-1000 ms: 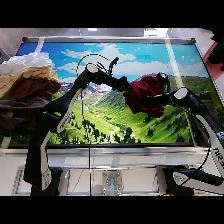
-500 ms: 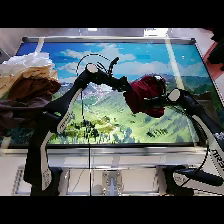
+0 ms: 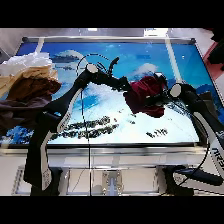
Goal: Fold the shirts.
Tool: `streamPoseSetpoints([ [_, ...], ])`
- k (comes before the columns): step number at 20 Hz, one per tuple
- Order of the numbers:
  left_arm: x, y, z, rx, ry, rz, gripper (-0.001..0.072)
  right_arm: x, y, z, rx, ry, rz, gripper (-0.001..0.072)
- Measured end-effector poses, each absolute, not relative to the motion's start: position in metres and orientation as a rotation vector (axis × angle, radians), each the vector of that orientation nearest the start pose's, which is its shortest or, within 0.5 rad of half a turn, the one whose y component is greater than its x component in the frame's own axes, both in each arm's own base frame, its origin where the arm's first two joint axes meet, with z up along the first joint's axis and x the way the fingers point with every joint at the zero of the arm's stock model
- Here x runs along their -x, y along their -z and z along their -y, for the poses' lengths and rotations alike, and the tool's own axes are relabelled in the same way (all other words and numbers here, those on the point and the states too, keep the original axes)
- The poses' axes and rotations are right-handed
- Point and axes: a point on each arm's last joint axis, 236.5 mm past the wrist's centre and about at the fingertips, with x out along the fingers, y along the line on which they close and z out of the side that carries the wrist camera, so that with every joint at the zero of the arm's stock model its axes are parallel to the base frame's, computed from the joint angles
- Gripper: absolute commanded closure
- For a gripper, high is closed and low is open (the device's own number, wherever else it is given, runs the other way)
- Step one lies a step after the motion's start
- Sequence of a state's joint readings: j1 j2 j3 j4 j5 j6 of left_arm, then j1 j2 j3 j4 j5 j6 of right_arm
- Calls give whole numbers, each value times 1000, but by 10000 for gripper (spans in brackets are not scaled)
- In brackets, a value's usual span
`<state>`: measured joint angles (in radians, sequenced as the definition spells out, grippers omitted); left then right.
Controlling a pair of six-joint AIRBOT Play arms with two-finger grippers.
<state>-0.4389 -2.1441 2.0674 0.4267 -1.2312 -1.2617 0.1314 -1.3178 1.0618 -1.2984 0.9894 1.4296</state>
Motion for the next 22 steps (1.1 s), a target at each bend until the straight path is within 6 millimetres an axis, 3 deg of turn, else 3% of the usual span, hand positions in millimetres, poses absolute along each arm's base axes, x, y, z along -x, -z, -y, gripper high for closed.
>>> streamPoseSetpoints([
  [3, -441, -34, 431, 542, 1192, -1200, 693, -382, 31, -116, -120, -323, -1267, 206],
  [4, -440, -34, 431, 541, 1192, -1201, 693, -380, 37, -122, -128, -334, -1282, 238],
  [6, -439, -34, 431, 537, 1197, -1203, 693, -377, 48, -132, -122, -350, -1308, 430],
  [7, -438, -34, 431, 535, 1200, -1204, 693, -376, 53, -135, -109, -353, -1320, 607],
  [8, -438, -34, 430, 532, 1202, -1203, 693, -374, 58, -134, -87, -346, -1333, 689],
  [12, -440, -34, 426, 525, 1208, -1194, 694, -382, 59, -100, -9, -251, -1326, 690],
  [14, -449, -41, 417, 532, 1197, -1172, 695, -393, 40, -73, 23, -186, -1285, 691],
  [17, -467, -72, 389, 539, 1176, -1102, 695, -409, -18, -22, 83, -68, -1170, 692],
  [19, -473, -111, 362, 515, 1181, -1025, 696, -412, -67, 8, 110, 7, -1076, 692],
  [22, -459, -178, 320, 392, 1187, -915, 696, -407, -137, 33, 134, 75, -937, 692],
])
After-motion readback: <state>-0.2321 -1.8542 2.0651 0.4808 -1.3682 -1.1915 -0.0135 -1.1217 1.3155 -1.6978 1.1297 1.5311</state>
